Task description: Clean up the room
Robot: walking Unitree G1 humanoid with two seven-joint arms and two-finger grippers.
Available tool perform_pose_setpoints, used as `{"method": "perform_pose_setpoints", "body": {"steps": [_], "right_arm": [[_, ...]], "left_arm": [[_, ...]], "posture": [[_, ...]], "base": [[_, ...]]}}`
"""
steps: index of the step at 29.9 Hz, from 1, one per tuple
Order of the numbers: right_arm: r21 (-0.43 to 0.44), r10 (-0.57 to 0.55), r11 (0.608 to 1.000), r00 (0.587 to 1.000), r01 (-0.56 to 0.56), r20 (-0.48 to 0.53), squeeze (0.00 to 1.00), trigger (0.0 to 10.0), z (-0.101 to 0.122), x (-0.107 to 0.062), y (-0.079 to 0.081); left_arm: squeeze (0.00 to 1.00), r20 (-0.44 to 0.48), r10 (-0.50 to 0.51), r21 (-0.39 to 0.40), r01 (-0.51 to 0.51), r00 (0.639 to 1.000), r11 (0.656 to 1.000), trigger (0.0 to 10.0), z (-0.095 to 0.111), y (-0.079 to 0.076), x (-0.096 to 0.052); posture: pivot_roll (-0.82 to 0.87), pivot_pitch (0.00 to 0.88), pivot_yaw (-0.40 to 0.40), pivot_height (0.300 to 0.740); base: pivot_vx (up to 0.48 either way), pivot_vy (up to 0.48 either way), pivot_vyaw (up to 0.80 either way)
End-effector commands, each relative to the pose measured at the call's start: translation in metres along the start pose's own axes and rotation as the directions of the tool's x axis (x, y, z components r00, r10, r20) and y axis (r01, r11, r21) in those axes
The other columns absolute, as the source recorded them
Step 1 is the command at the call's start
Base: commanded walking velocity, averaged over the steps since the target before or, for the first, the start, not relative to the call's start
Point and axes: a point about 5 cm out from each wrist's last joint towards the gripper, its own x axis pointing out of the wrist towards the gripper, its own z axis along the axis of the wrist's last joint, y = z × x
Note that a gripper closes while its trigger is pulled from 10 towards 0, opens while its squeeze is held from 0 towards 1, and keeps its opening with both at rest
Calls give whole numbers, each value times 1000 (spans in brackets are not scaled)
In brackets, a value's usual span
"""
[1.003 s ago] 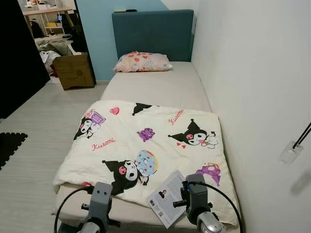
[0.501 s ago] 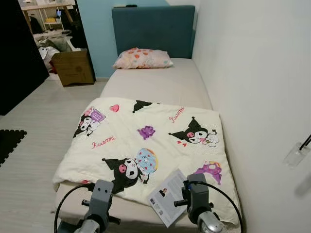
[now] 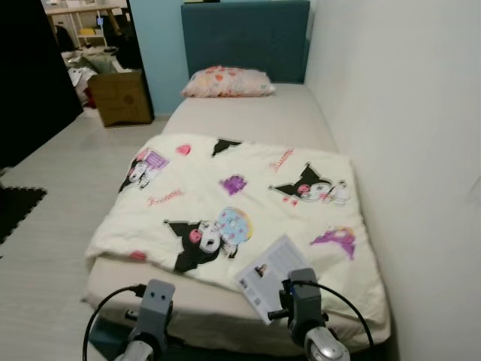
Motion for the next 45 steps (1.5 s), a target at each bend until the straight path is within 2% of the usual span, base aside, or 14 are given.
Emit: {"method": "perform_pose_setpoints", "body": {"steps": [1, 26, 34, 41, 44, 45], "right_arm": [[-7, 14, 1000, 1000, -14, 4, 0, 10000, 1, 1, 3], [-20, 43, 999, 999, -42, 22, 0, 10000, 12, 7, 6], [-34, 74, 997, 997, -74, 21, 0, 10000, 21, 15, 14], [-20, 93, 996, 996, -93, 14, 0, 10000, 27, 21, 19], [7, 99, 995, 995, -99, 14, 0, 10000, 30, 23, 21], [20, 90, 996, 996, -90, 12, 0, 10000, 32, 25, 21]], "left_arm": [[0, -9, 13, 8, -12, 1000, 1000, 10000, -3, 4, -2], [0, -7, 68, -17, -68, 998, 998, 10000, -5, 10, -4], [0, -8, 73, -14, -73, 997, 997, 10000, -9, 17, -12], [0, 46, 52, 10, -53, 998, 999, 10000, 3, 21, -9], [0, 99, 36, 32, -40, 994, 999, 10000, 15, 22, -6], [0, 159, 12, 48, -20, 987, 999, 10000, 29, 21, -4]], "posture": [[-7, 45, 14, 615], [-13, 89, -8, 602], [-12, 159, -20, 602], [-1, 209, -23, 597], [9, 219, -21, 587], [23, 235, -10, 577]], "base": [[0, 0, 0], [0, 0, 0], [0, 0, 0], [0, 0, 0], [0, 0, 0], [0, 0, 0]]}}
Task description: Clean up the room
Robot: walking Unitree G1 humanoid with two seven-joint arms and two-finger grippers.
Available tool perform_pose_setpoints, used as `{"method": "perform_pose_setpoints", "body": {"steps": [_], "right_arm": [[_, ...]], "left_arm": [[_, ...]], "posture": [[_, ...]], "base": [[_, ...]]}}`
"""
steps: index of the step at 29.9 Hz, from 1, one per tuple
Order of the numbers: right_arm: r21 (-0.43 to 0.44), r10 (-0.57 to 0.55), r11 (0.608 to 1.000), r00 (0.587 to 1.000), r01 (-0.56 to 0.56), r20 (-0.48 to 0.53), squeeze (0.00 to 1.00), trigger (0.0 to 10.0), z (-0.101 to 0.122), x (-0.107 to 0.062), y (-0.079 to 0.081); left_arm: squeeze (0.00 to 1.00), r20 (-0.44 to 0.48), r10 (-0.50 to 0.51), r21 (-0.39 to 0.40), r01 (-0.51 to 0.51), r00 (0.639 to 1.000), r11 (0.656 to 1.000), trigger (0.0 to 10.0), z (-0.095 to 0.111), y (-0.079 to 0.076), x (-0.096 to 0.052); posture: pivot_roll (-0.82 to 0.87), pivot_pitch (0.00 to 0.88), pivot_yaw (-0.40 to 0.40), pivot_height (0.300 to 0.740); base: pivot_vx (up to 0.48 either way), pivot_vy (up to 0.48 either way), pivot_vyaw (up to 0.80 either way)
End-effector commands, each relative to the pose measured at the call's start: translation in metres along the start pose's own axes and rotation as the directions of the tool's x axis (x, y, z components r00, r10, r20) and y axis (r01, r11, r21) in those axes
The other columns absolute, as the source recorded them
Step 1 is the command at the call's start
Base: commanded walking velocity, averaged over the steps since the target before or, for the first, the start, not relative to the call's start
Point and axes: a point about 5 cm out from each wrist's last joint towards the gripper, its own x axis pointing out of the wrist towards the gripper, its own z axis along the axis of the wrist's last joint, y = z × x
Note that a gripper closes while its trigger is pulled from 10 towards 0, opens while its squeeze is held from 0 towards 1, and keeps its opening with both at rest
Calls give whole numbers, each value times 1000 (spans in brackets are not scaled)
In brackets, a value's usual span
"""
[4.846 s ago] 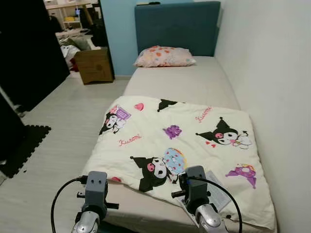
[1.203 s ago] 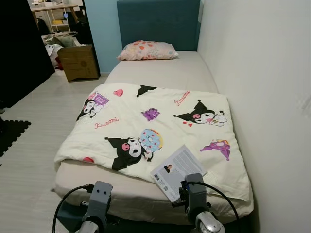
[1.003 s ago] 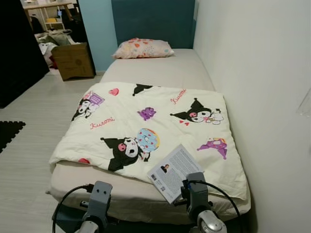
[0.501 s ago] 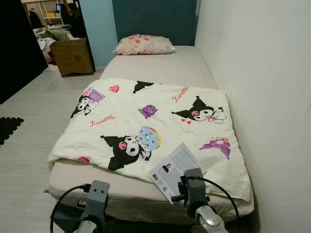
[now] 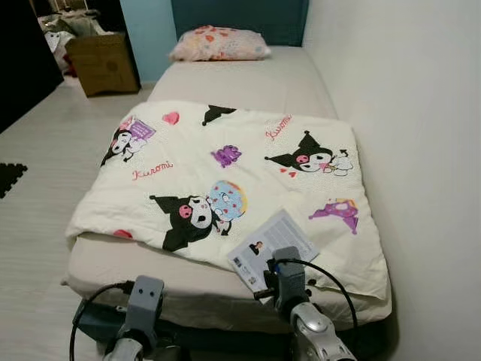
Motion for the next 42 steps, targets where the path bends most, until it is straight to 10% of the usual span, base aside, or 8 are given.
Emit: {"method": "perform_pose_setpoints", "body": {"steps": [1, 14, 15, 16, 17, 30, 42], "right_arm": [[35, -10, 999, 999, 12, -42, 0, 10000, -9, -2, 1], [236, -141, 961, 990, 143, -29, 0, 10000, -5, -2, -19], [273, -160, 949, 987, 159, -18, 235, 10000, -3, -2, -23], [273, -160, 949, 987, 159, -18, 235, 10000, -3, -2, -23], [311, -181, 934, 984, 175, -12, 1000, 10000, -2, -2, -28], [721, -152, 686, 988, 95, 15, 1000, 10000, 10, 6, -36], [763, -178, 634, 984, 122, -10, 1000, 10000, -2, 0, -43]], "left_arm": [[0, 18, -21, 25, 21, 1000, 999, 10000, 3, 2, -2], [0, 125, -159, 114, 145, 979, 983, 10000, 29, -10, 0], [0, 136, -165, 115, 150, 977, 982, 10000, 32, -10, 0], [0, 136, -165, 115, 150, 977, 982, 10000, 32, -10, 0], [0, 149, -174, 113, 158, 973, 981, 10000, 36, -11, 0], [0, 257, -469, 52, 473, 845, 880, 10000, 66, -47, -14], [0, 234, -607, 8, 623, 759, 782, 10000, 73, -50, -30]], "posture": [[23, 235, -10, 577], [42, 266, 31, 567], [46, 275, 34, 567], [46, 275, 34, 567], [49, 279, 36, 567], [78, 316, 46, 567], [83, 280, 67, 567]], "base": [[0, 0, 0], [0, 0, 0], [0, 0, 0], [0, 0, 0], [0, 0, 0], [0, 0, 0], [0, 0, 0]]}}
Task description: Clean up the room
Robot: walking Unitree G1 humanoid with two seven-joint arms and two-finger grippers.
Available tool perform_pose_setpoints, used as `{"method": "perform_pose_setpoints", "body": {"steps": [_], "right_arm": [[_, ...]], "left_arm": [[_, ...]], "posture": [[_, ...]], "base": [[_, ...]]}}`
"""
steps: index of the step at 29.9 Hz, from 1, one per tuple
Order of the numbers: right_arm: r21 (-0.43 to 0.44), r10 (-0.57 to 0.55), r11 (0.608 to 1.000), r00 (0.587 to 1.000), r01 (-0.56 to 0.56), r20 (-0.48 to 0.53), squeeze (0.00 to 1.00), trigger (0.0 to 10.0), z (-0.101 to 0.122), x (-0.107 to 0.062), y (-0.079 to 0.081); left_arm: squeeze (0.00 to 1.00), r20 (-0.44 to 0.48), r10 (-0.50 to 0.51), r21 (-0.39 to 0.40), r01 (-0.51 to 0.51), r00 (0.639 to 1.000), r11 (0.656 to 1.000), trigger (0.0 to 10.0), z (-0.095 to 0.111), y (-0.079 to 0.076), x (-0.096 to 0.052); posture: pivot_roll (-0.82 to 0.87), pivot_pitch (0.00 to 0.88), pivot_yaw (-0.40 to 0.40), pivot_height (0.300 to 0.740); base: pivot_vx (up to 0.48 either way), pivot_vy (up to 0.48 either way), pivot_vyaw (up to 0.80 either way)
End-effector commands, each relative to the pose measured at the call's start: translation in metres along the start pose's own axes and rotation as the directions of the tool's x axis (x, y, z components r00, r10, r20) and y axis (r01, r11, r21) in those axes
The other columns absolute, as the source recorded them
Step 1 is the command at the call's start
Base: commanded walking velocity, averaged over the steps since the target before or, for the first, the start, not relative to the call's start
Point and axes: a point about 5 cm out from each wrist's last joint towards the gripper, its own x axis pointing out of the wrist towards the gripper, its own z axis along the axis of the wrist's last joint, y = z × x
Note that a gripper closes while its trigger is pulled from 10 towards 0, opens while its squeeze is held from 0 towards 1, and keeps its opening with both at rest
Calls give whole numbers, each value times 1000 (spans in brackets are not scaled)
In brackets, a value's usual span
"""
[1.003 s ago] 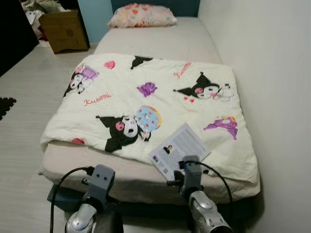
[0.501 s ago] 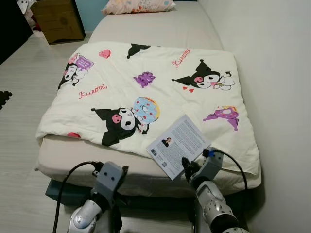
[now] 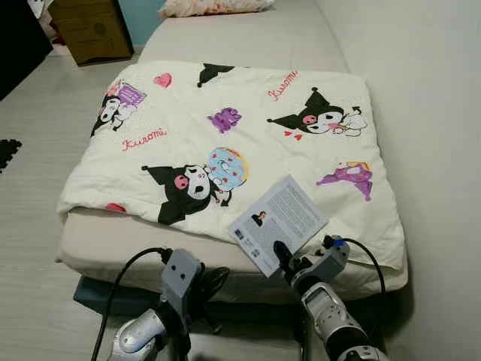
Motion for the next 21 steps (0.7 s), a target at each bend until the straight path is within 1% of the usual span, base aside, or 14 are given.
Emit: {"method": "perform_pose_setpoints", "body": {"steps": [1, 3, 4, 5, 7, 9, 10, 11, 14, 15, 16, 18, 19, 21], "right_arm": [[31, -31, 999, 999, 32, -19, 1000, 10000, -13, -8, -12], [35, -32, 999, 999, 32, -15, 1000, 10000, -14, -9, -13], [62, -13, 998, 1000, 14, -12, 933, 10000, -15, -10, -13], [95, 22, 995, 1000, -21, -16, 745, 10000, -18, -10, -11], [118, 48, 992, 999, -45, -17, 745, 10000, -20, -11, -9], [184, 88, 979, 996, -82, -21, 463, 10000, -24, -11, -7], [205, 97, 974, 995, -91, -21, 463, 10000, -25, -11, -7], [221, 102, 971, 994, -94, -29, 302, 10000, -28, -12, -7], [229, 104, 969, 994, -94, -35, 302, 10000, -30, -13, -8], [225, 105, 970, 993, -91, -49, 161, 10000, -32, -13, -8], [225, 105, 970, 993, -91, -49, 161, 10000, -32, -13, -8], [220, 105, 972, 993, -89, -61, 86, 10000, -35, -14, -8], [204, 92, 976, 993, -76, -72, 0, 10000, -38, -15, -9], [193, 83, 979, 994, -66, -78, 0, 10000, -39, -15, -10]], "left_arm": [[0, -42, -18, -21, 17, 999, 1000, 10000, -5, -1, -12], [0, -43, -15, -24, 14, 999, 1000, 10000, -5, 0, -13], [0, -44, -14, -37, 12, 999, 999, 10000, -4, 1, -15], [0, -46, -19, -39, 17, 999, 999, 10000, -4, 1, -15], [0, -47, -22, -39, 20, 999, 999, 10000, -4, 1, -15], [0, -57, -40, -40, 37, 998, 999, 10000, -3, 0, -16], [0, -60, -45, -36, 43, 997, 998, 10000, -3, 0, -16], [0, -61, -47, -33, 45, 997, 998, 10000, -2, 0, -16], [0, -62, -48, -34, 46, 997, 998, 10000, -2, -1, -17], [0, -64, -49, -30, 47, 997, 998, 10000, -1, -1, -18], [0, -64, -49, -30, 47, 997, 998, 10000, -1, -1, -18], [0, -65, -47, -24, 45, 997, 999, 10000, -1, -1, -19], [0, -69, -46, -12, 45, 997, 999, 10000, 0, -1, -21], [0, -72, -45, -6, 45, 996, 999, 10000, 0, -2, -23]], "posture": [[86, 275, 69, 567], [86, 275, 69, 567], [90, 275, 70, 567], [93, 274, 71, 567], [94, 273, 73, 567], [100, 285, 73, 567], [100, 285, 73, 567], [106, 286, 70, 567], [108, 286, 70, 567], [117, 291, 67, 567], [117, 291, 67, 567], [117, 291, 67, 567], [123, 298, 66, 567], [124, 299, 66, 567]], "base": [[0, 0, 0], [0, 0, 0], [0, 0, 0], [0, 0, 0], [0, 0, 0], [0, 0, 0], [0, 0, 0], [0, 0, 0], [0, 0, 0], [0, 0, 0], [0, 0, 0], [0, 0, 0], [0, 0, 0], [0, 0, 0]]}}
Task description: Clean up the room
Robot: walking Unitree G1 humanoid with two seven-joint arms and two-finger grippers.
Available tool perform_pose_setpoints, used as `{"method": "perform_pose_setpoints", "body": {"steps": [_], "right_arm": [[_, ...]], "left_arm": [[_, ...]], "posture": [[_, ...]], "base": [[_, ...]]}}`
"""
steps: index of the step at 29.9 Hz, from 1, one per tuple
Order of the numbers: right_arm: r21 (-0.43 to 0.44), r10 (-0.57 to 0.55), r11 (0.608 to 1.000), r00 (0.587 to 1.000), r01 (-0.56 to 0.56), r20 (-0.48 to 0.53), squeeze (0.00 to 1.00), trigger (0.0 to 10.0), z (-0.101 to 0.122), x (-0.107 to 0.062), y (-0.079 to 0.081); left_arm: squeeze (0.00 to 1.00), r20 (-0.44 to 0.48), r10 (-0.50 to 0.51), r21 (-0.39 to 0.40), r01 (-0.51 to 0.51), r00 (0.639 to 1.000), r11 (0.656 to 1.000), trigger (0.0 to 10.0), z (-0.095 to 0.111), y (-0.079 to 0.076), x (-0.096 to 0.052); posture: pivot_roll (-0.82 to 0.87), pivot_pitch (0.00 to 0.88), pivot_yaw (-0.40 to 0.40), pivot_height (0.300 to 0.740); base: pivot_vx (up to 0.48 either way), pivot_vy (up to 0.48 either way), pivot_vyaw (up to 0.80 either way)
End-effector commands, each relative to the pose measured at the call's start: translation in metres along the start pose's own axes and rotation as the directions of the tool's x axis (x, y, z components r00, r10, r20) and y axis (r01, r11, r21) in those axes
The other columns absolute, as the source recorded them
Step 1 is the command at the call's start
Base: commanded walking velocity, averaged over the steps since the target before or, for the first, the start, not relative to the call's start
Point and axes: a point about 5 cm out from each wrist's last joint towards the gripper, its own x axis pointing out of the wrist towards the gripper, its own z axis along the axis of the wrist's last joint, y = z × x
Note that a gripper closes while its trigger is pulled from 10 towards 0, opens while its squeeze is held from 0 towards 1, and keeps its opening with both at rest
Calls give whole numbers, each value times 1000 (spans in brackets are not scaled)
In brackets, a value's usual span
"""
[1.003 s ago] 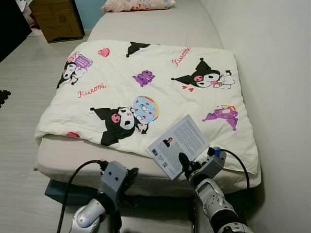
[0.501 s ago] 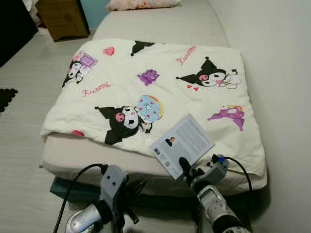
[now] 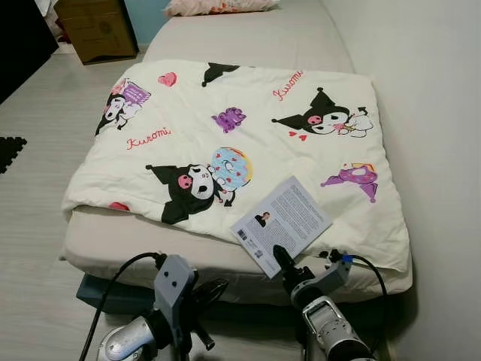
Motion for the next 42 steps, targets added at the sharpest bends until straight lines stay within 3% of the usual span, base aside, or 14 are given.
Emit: {"method": "perform_pose_setpoints", "body": {"steps": [1, 13, 18, 36, 37, 38, 40, 41, 42], "right_arm": [[-8, -59, 998, 997, 59, -48, 0, 10000, -19, -4, -6], [-29, 19, 999, 1000, -19, -15, 0, 10000, -17, 11, 22], [74, 99, 992, 994, -102, 39, 0, 10000, -8, 17, 35], [159, 243, 954, 965, -256, 97, 0, 9804, -1, 9, 36], [154, 247, 954, 965, -259, 93, 0, 7843, -2, 9, 36], [154, 247, 954, 965, -259, 93, 0, 7843, -2, 9, 36], [150, 239, 956, 967, -251, 92, 0, 4824, -3, 9, 36], [150, 238, 957, 967, -250, 91, 0, 2431, -3, 9, 37], [150, 238, 957, 967, -250, 91, 0, 2431, -3, 9, 37]], "left_arm": [[0, -41, 8, 16, -8, 999, 1000, 10000, -4, 0, -10], [0, -50, 21, 32, -19, 999, 999, 10000, -3, 3, -12], [0, -40, 31, 26, -30, 999, 999, 10000, -1, 0, -11], [0, -51, 17, 24, -15, 999, 1000, 10000, -3, -6, -13], [0, -52, 12, 31, -10, 999, 999, 10000, -3, -6, -11], [0, -52, 12, 31, -10, 999, 999, 10000, -3, -6, -11], [0, -50, 9, 40, -7, 999, 999, 10000, -3, -6, -10], [0, -49, 9, 43, -7, 999, 999, 10000, -3, -6, -9], [0, -49, 9, 43, -7, 999, 999, 10000, -3, -6, -9]], "posture": [[126, 305, 70, 567], [131, 327, 73, 567], [123, 333, 58, 567], [110, 326, 64, 567], [108, 326, 67, 567], [108, 326, 67, 567], [108, 325, 67, 567], [108, 325, 67, 567], [108, 325, 67, 567]], "base": [[0, 0, 0], [0, 0, 0], [0, 0, 0], [0, 0, 0], [0, 0, 0], [0, 0, 0], [0, 0, 0], [0, 0, 0], [0, 0, 0]]}}
